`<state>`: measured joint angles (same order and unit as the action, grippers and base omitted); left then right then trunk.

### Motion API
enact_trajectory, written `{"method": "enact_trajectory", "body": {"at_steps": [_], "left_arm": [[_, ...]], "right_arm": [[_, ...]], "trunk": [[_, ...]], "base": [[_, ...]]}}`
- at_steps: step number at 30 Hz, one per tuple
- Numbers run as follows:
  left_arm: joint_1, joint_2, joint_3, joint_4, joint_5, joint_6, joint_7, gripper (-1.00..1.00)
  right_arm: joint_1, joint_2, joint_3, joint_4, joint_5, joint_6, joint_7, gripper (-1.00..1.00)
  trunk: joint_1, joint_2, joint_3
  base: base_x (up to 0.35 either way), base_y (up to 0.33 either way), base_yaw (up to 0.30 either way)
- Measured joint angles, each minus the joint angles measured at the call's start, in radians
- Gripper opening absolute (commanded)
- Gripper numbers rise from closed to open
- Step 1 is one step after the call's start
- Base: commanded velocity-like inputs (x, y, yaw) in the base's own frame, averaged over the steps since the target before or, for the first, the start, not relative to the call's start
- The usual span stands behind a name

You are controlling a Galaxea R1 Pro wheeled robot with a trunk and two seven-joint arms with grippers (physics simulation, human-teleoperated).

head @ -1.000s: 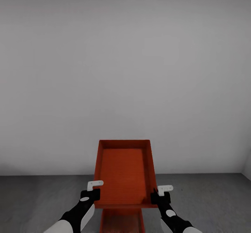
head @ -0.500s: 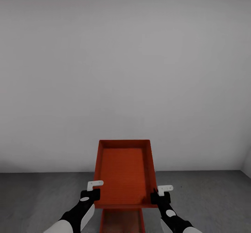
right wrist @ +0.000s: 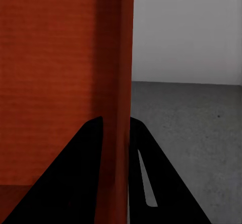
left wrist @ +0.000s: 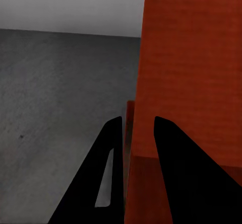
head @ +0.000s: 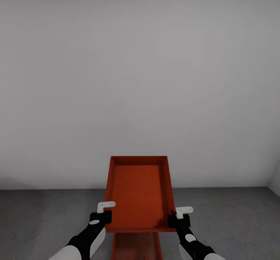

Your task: Move the two storage containers from the living room to the garage. In the garage, place one container on the floor and stack the other container on top of it (either order is fine).

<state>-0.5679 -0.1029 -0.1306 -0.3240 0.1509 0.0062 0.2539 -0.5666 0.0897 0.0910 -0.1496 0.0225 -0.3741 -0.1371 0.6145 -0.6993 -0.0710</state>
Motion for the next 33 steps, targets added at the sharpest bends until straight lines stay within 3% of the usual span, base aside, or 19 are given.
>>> {"method": "enact_trajectory", "body": {"at_steps": [33], "left_arm": [[0.0, 0.0, 0.001, 0.0, -0.001, 0.0, 0.0, -1.0]], "right_arm": [[0.0, 0.0, 0.0, 0.0, 0.0, 0.0, 0.0, -1.0]], "trunk": [[0.0, 0.0, -0.053]], "base": [[0.0, 0.0, 0.0]]}}
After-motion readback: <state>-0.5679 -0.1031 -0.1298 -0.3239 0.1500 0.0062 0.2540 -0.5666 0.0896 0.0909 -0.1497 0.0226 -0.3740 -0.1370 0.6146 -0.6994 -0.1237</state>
